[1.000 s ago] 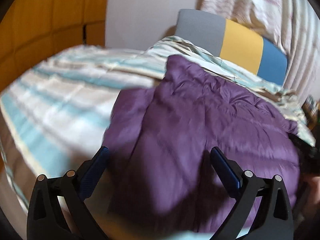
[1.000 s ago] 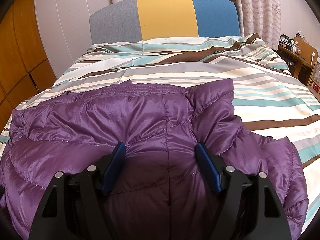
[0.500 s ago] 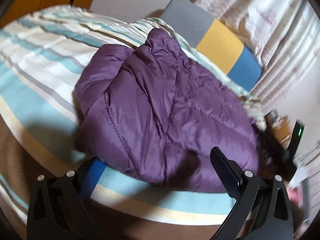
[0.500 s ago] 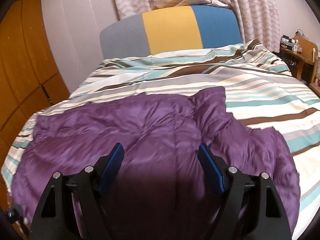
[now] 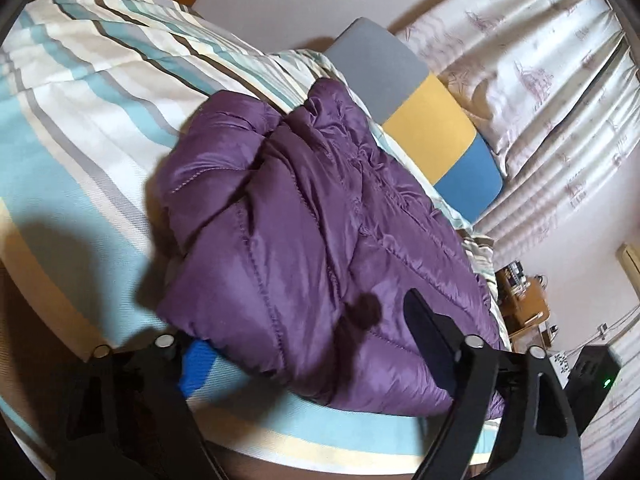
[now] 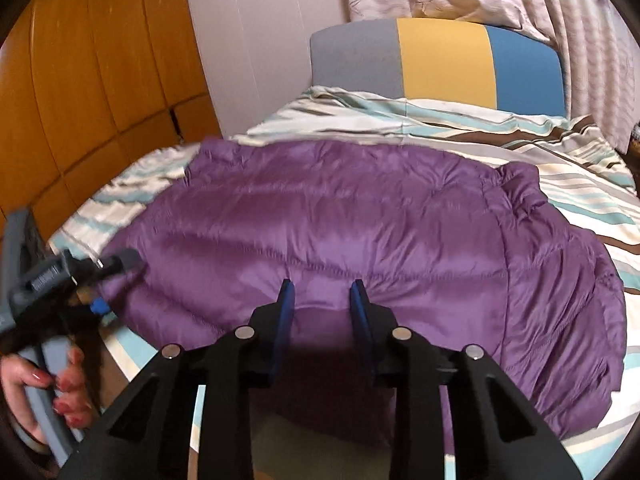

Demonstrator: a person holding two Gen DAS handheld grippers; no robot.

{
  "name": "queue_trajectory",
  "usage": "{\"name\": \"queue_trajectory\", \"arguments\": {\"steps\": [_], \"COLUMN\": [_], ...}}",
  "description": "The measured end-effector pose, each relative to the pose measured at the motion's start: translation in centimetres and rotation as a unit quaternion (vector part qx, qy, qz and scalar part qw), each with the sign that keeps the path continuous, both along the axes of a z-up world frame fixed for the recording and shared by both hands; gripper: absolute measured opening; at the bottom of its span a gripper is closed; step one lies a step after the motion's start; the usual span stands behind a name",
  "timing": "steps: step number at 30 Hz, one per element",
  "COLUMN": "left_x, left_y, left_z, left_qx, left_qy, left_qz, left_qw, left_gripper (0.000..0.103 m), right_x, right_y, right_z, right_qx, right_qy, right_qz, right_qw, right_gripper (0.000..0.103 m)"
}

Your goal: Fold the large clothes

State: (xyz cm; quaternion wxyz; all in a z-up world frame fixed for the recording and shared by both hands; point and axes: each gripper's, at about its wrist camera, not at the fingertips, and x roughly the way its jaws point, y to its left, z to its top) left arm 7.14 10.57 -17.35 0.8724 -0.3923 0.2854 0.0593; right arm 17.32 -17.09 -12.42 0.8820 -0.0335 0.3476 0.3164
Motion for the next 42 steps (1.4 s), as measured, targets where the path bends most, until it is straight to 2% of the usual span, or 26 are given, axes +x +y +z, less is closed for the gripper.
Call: {"name": "queue_trajectory", "arguments": {"steps": [3,7,9,10,11,13,14,16,20,23,27,31,33,34,35,38,42], "left_x": [0.7,2.5,2.9,2.9,2.8,2.7,2.6,2.5,2.3,2.4,3.2,4.2,4.7,4.9,5.2,5.8,6.7], "left_y": [0.6,0.5,0.6,0.9,1.4,1.7,1.5,0.6,-1.4,-3.6,-7.0,-11.0,-12.5,-13.0,-13.6,-14.5,-16.6], "left_z": [-0.2,-0.3,-0.4,-0.5,-0.6,-0.4,0.3,1.7,4.9,7.1,10.1,12.0,12.5,12.7,12.9,13.0,13.2], "left_qx": [-0.008,0.017,0.013,-0.002,-0.023,-0.049,-0.039,-0.008,0.053,0.111,0.170,0.251,0.284,0.297,0.312,0.333,0.372], "left_qy": [-0.009,-0.005,0.001,0.003,0.001,0.000,-0.002,-0.013,-0.050,-0.073,-0.111,-0.130,-0.135,-0.135,-0.135,-0.133,-0.132], "left_qz": [0.018,0.039,0.052,0.063,0.075,0.083,0.089,0.088,0.079,0.061,0.007,-0.044,-0.058,-0.064,-0.069,-0.076,-0.087], "left_qw": [0.9998,0.9991,0.9986,0.9980,0.9969,0.9954,0.9953,0.9960,0.9942,0.9894,0.9792,0.9583,0.9474,0.9431,0.9381,0.9303,0.9145], "left_gripper": [0.083,0.082,0.070,0.064,0.050,0.038,0.030,0.025,0.024,0.024,0.024,0.024,0.024,0.024,0.024,0.024,0.024], "right_x": [0.0,0.7,0.7,0.6,0.4,0.2,0.3,0.2,0.0,0.0,0.0,0.1,0.2,0.1,0.0,-0.9,-1.4], "right_y": [0.6,1.2,1.3,1.3,1.3,1.3,1.2,1.3,0.9,0.7,0.4,0.1,-1.0,-1.9,-2.6,-6.1,-12.1], "right_z": [-1.9,-3.0,-3.2,-3.3,-3.4,-3.4,-3.3,-3.4,-3.4,-3.3,-3.3,-3.1,-2.5,-2.1,-1.6,-0.2,0.8], "right_qx": [-0.029,-0.049,-0.049,-0.050,-0.050,-0.049,-0.048,-0.047,-0.041,-0.036,-0.032,-0.022,0.008,0.025,0.035,0.047,0.049], "right_qy": [0.001,0.010,0.006,0.004,0.003,0.001,0.001,0.000,0.001,0.005,0.009,0.017,0.030,0.032,0.029,0.003,-0.009], "right_qz": [0.002,0.003,0.002,0.001,0.001,0.001,0.000,-0.002,-0.009,-0.017,-0.025,-0.030,-0.033,-0.039,-0.045,-0.081,-0.175], "right_qw": [1.000,0.999,0.999,0.999,0.999,0.999,0.999,0.999,0.999,0.999,0.999,0.999,0.999,0.998,0.998,0.996,0.983], "right_gripper": [0.028,0.028,0.028,0.028,0.028,0.028,0.028,0.028,0.028,0.028,0.028,0.029,0.038,0.053,0.059,0.060,0.061]}}
